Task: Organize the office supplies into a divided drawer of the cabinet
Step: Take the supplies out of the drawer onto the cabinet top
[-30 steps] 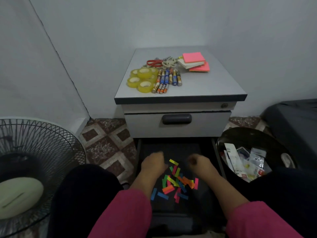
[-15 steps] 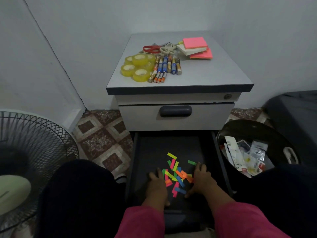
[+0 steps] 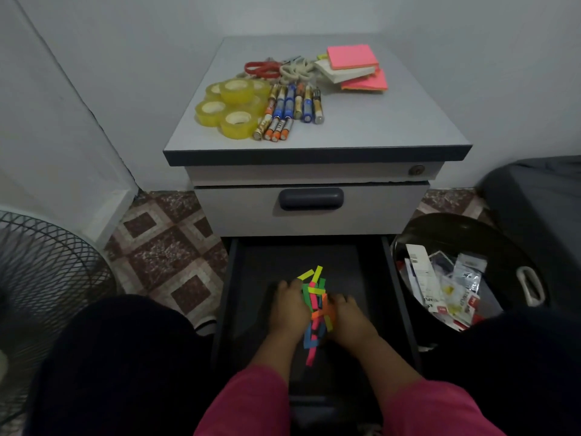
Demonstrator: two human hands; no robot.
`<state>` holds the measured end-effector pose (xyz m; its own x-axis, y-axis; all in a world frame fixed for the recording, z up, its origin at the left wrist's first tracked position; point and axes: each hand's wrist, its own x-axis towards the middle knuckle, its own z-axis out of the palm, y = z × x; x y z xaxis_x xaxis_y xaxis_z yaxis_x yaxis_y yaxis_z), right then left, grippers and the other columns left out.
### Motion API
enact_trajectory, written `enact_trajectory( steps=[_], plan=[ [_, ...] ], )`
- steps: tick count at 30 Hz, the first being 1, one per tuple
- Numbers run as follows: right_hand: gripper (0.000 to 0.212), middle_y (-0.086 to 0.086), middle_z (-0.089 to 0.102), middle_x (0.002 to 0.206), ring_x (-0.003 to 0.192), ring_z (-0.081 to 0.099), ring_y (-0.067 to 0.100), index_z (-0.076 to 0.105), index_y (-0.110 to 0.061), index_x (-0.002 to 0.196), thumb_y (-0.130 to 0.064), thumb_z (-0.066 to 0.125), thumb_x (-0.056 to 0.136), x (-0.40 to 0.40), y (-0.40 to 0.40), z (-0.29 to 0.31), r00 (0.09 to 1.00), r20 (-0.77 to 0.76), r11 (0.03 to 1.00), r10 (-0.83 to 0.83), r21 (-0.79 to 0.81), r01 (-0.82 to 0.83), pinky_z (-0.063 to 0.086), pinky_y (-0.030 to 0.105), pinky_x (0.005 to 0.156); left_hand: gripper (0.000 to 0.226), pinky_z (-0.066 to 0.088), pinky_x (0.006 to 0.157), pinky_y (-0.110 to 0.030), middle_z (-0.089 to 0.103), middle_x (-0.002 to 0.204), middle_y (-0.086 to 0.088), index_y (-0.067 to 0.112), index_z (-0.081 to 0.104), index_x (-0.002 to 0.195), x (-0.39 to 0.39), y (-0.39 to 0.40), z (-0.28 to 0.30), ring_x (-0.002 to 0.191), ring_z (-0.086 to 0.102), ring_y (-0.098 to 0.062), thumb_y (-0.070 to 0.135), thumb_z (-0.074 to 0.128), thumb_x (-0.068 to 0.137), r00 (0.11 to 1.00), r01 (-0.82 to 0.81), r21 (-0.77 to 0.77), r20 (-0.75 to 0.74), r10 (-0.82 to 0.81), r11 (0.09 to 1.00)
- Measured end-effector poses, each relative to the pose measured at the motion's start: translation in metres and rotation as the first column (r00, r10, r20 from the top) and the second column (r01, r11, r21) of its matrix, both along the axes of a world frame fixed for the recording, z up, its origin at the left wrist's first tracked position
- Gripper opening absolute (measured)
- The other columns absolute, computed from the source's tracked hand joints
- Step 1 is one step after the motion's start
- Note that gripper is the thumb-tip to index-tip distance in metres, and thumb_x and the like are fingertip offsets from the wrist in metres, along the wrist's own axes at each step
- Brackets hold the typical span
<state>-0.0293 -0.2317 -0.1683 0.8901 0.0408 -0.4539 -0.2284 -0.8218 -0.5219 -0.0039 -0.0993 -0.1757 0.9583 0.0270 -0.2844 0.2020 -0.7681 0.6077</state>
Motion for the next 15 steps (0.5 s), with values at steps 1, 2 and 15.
enact_trajectory(
  steps=[1,2,15],
  plan=[
    [0.089,0.007,0.036,0.135,0.120,0.050,0.025,0.034,-0.017,0.140,-0.024,0.084,0.066,0.000,-0.001,0.000,0.999,-0.010,0.999,-0.031,-0.008,0.031,0.044,0.035,0.098,0.047,0.043,0.097,-0.036,0.042,0.130,-0.010,0.018,0.048,0.134,0.008,0.002,0.001,0.119,0.046,-0.028,0.009,0.053,0.089,0.999,-0.026,0.043,0.033,0.025,0.999],
    [0.091,0.007,0.035,0.136,0.122,0.049,0.026,0.033,-0.017,0.140,-0.028,0.084,0.066,0.000,-0.001,0.001,0.998,-0.023,0.998,-0.060,-0.032,0.059,0.045,0.037,0.097,0.051,0.040,0.100,-0.035,0.039,0.137,-0.010,0.017,0.043,0.140,0.016,0.004,0.002,0.124,0.040,-0.028,0.009,0.051,0.090,0.998,-0.026,0.081,0.051,0.022,0.996],
    [0.093,0.008,0.029,0.134,0.116,0.053,0.031,0.028,-0.007,0.136,-0.034,0.084,0.067,-0.020,0.011,-0.011,0.995,-0.061,0.983,-0.074,-0.174,0.062,0.047,0.036,0.095,0.053,0.031,0.105,-0.039,0.021,0.155,0.002,0.029,0.030,0.147,0.028,-0.010,-0.021,0.131,0.026,-0.030,0.021,0.044,0.097,0.881,0.457,0.350,-0.052,-0.470,0.818]
  ],
)
